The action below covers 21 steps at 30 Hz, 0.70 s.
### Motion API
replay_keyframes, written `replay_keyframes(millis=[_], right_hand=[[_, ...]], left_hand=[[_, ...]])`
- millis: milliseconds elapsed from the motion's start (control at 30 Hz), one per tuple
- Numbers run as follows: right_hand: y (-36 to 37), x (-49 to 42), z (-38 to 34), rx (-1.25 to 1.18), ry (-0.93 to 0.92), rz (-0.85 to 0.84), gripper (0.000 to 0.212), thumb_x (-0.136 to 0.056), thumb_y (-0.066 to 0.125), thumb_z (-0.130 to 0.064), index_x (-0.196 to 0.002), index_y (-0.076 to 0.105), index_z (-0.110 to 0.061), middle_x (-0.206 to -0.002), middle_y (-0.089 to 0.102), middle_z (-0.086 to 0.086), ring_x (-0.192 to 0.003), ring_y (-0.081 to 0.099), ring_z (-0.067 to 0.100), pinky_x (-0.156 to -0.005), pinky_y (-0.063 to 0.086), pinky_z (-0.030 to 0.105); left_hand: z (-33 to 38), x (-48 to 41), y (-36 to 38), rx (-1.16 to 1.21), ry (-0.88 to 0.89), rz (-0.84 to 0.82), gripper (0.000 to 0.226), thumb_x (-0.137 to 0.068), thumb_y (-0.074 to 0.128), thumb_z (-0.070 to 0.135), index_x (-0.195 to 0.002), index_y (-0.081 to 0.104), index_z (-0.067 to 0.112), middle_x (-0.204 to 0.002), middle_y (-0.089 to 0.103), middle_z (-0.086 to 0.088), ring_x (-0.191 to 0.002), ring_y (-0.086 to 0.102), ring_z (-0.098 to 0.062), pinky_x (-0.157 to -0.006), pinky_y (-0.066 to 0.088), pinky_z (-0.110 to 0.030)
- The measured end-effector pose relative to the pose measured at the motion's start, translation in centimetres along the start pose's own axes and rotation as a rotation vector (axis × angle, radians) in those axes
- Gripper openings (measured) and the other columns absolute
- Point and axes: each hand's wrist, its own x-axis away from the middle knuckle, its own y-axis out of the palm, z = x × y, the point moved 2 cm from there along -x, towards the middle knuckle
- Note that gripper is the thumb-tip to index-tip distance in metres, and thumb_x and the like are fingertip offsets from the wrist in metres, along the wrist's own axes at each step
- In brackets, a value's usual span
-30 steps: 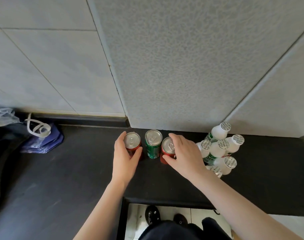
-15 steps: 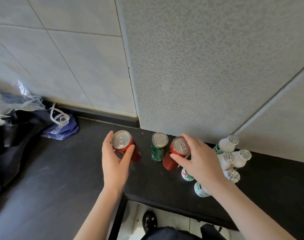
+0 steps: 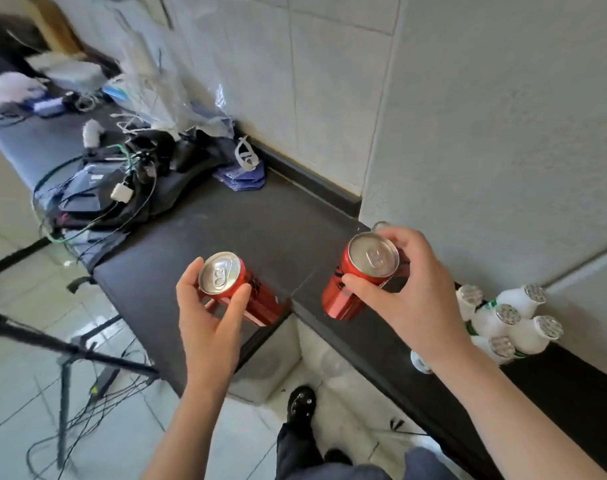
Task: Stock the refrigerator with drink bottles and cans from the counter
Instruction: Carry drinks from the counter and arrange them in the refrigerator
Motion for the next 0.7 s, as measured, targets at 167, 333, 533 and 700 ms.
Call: replay_keyframes(millis=[167, 333, 533, 700], right_hand=[[6.4, 2.2, -2.3, -0.129, -0.116, -0.289, 0.061, -0.063, 0.072, -0.064, -0.113, 0.049, -0.039, -0.107, 0.055, -0.033, -0.103, 0.054, 0.000, -0.091, 0.049, 0.032], [14.1, 7.5, -6.2, -0.251, -0.132, -0.531, 0.060, -0.060, 0.070, -0.060, -0.114, 0.051, -0.041, -0.109, 0.060, -0.024, -0.103, 0.059, 0.008, -0.088, 0.051, 0.037], [21.0, 16.0, -12.8, -0.302, -0.258, -0.806, 0.059, -0.062, 0.072, -0.057, -0.114, 0.049, -0.042, -0.107, 0.058, -0.025, -0.102, 0.057, 0.006, -0.086, 0.050, 0.033], [26.4, 25.0, -19.3, -0.279, -0.417, -0.987, 0.060, -0.064, 0.073, -0.051, -0.117, 0.050, -0.037, -0.109, 0.058, -0.017, -0.103, 0.054, 0.007, -0.089, 0.048, 0.033]], left_hand=[[-0.9, 7.5, -8.5, -0.049, -0.089, 0.235, 0.055, -0.078, 0.071, 0.024, -0.125, 0.044, 0.034, -0.118, 0.051, 0.024, -0.110, 0.055, -0.005, -0.090, 0.046, -0.019], [-2.3, 15.9, -17.6, -0.127, -0.240, 0.433, 0.060, -0.081, 0.072, 0.007, -0.127, 0.044, 0.034, -0.117, 0.050, 0.032, -0.103, 0.054, 0.009, -0.079, 0.044, -0.006], [-2.3, 25.0, -26.4, -0.148, -0.363, 0.703, 0.057, -0.076, 0.070, 0.030, -0.118, 0.043, 0.058, -0.116, 0.049, 0.040, -0.108, 0.054, 0.005, -0.082, 0.047, -0.009], [-3.0, 31.8, -34.1, -0.100, -0.416, 0.880, 0.054, -0.073, 0.068, 0.033, -0.114, 0.044, 0.060, -0.115, 0.051, 0.039, -0.112, 0.053, 0.003, -0.090, 0.046, -0.023]])
